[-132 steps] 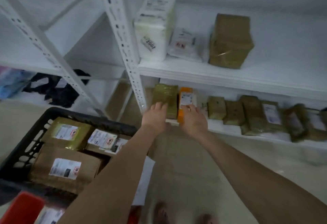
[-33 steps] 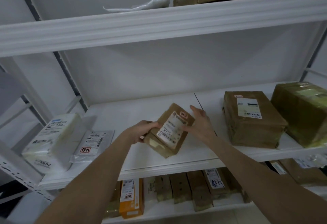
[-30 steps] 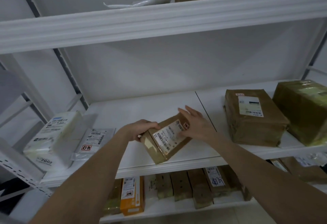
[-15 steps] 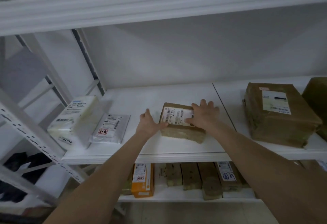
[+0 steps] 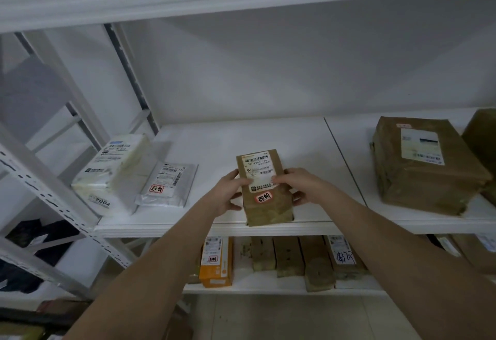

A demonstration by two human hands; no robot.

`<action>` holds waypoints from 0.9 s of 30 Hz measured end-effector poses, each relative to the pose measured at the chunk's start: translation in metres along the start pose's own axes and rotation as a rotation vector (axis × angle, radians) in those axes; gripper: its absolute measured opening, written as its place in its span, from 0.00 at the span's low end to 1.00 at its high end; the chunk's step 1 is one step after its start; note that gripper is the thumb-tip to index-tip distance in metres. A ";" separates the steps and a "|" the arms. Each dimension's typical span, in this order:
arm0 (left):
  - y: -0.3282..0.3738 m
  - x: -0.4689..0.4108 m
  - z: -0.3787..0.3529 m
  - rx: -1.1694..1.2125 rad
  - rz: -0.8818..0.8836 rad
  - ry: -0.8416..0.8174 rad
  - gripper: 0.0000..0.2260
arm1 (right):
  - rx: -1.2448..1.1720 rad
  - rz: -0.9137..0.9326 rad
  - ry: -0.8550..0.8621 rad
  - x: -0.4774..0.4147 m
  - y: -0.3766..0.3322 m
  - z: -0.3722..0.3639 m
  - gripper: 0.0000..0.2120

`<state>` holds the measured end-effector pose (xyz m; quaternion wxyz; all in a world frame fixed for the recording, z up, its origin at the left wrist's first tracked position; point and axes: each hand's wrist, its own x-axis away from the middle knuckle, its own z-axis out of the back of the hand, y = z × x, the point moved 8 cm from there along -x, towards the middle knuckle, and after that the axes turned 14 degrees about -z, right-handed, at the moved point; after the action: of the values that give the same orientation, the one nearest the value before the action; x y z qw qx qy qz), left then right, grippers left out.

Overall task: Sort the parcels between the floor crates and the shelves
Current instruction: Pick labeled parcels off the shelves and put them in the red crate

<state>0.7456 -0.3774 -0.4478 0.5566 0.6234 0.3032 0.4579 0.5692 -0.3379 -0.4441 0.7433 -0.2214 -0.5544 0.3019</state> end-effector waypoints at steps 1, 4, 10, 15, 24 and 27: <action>-0.001 0.002 -0.001 0.000 0.010 -0.021 0.24 | -0.025 -0.002 -0.021 0.001 0.000 -0.003 0.20; 0.000 0.005 -0.001 0.034 -0.004 -0.020 0.27 | -0.036 0.031 -0.020 0.004 -0.006 -0.006 0.18; 0.018 0.005 0.009 0.020 -0.131 0.027 0.31 | -0.160 0.125 0.004 0.009 -0.019 -0.011 0.25; 0.028 0.012 0.025 0.011 -0.188 0.057 0.32 | -0.215 0.164 0.022 0.009 -0.030 -0.024 0.28; 0.025 0.056 0.059 0.046 -0.238 0.208 0.28 | -0.203 0.279 -0.007 0.024 -0.040 -0.065 0.30; 0.012 0.092 0.063 0.076 -0.256 0.308 0.25 | -0.143 0.302 -0.057 0.037 -0.030 -0.083 0.30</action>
<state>0.8380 -0.3243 -0.4117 0.5332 0.5232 0.4785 0.4615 0.6619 -0.3332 -0.4229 0.6559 -0.3458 -0.5558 0.3759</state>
